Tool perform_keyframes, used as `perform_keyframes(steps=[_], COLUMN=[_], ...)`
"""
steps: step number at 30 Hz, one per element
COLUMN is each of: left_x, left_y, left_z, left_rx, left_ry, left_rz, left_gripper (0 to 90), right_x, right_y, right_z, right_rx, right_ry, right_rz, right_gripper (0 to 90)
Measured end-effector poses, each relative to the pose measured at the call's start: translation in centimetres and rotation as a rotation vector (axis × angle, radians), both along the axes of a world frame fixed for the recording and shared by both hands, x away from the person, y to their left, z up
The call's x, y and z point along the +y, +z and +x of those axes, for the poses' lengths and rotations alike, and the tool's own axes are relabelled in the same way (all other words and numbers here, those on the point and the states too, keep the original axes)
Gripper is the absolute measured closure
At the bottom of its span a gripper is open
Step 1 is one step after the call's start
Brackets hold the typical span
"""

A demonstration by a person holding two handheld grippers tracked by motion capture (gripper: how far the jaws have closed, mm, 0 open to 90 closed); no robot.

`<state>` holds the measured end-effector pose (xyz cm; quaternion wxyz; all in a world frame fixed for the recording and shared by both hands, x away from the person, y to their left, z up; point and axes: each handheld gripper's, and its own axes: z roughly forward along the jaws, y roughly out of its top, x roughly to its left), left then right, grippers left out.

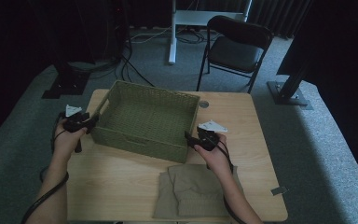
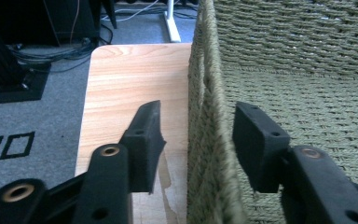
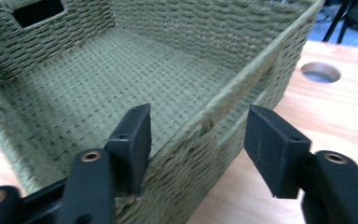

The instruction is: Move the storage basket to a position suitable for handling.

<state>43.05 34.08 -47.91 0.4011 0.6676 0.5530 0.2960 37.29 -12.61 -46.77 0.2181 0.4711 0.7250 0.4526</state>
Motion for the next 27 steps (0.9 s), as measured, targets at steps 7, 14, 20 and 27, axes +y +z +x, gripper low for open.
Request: perform_keyframes(steps=[7,14,20,27], left_x=[-0.8,-1.8,-1.8,-1.9], left_y=[0.1,0.1,0.1,0.0], left_z=[-0.2,-0.6,-1.3,-2.6], left_rx=[-0.001,-0.028,-0.029,-0.03], left_ry=[0.016,0.057,0.066,0.069], left_rz=[0.015,0.083,0.06,0.026], left_gripper=[69.7,78.8,78.9,78.9], right_x=[0.2,1.0,1.1,1.0], right_y=[0.1,0.5,0.5,0.5], right_z=[-0.1,-0.3,-0.2,-0.1], right_rx=[0.039,0.139,0.136,0.117], right_ry=[-0.004,0.004,-0.01,-0.021], right_rz=[0.04,0.042,0.02,0.0], right_gripper=[53.9,59.2,60.6,62.2])
